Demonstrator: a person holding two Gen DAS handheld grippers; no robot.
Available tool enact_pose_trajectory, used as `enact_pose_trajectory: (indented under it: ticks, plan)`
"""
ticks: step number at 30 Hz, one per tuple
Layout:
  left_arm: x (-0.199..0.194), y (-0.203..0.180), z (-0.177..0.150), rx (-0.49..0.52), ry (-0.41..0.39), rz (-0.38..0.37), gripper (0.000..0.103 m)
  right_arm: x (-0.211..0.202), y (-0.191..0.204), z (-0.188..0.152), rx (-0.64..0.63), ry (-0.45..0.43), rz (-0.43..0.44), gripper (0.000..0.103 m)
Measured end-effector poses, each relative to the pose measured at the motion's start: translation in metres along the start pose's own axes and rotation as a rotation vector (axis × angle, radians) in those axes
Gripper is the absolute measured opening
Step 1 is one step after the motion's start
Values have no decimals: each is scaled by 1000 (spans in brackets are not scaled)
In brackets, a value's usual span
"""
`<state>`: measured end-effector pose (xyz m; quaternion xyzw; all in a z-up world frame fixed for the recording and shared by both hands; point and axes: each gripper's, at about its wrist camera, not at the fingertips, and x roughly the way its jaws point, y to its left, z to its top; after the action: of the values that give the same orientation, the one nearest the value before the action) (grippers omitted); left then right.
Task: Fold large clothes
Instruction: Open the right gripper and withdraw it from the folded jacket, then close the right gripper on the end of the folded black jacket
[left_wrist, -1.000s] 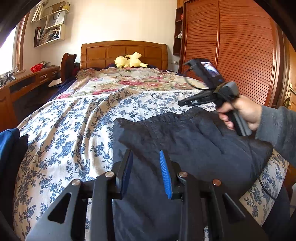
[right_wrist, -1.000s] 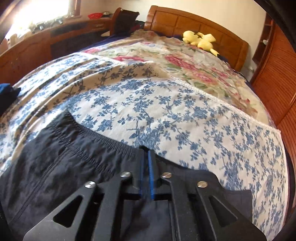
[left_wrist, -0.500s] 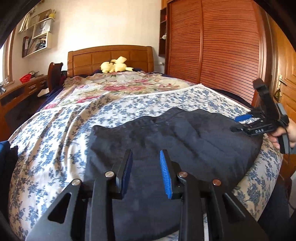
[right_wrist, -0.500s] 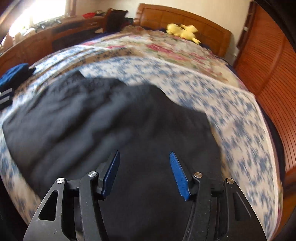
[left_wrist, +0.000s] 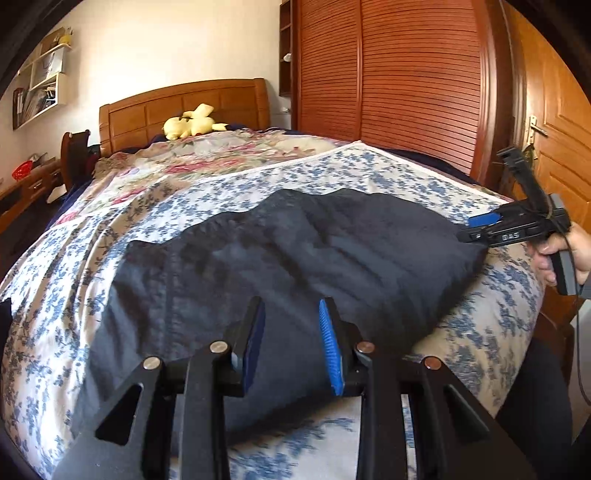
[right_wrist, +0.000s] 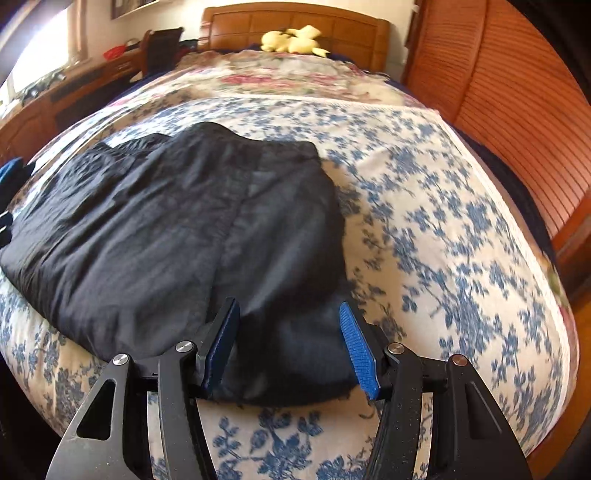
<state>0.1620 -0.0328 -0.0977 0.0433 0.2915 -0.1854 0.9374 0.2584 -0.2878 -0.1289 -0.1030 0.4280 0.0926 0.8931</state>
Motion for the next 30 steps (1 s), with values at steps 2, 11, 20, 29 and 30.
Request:
enact_pose_trajectory:
  ticks: [2, 11, 20, 29, 30]
  plan:
    - [-1, -7, -3, -2, 12, -2, 29, 4, -5, -6, 27, 8, 18, 62]
    - [-7, -27, -13, -8, 8, -19, 29, 28, -22, -23, 174, 29, 63, 82]
    - [6, -21, -18, -26, 34, -40, 29, 35, -26, -29, 208, 97, 201, 63]
    - [7, -21, -19, -35, 48, -57, 29, 22, -16, -26, 187, 43, 259, 16]
    - [5, -21, -18, -39, 43, -65, 29, 17, -20, -25, 209, 21, 273, 15]
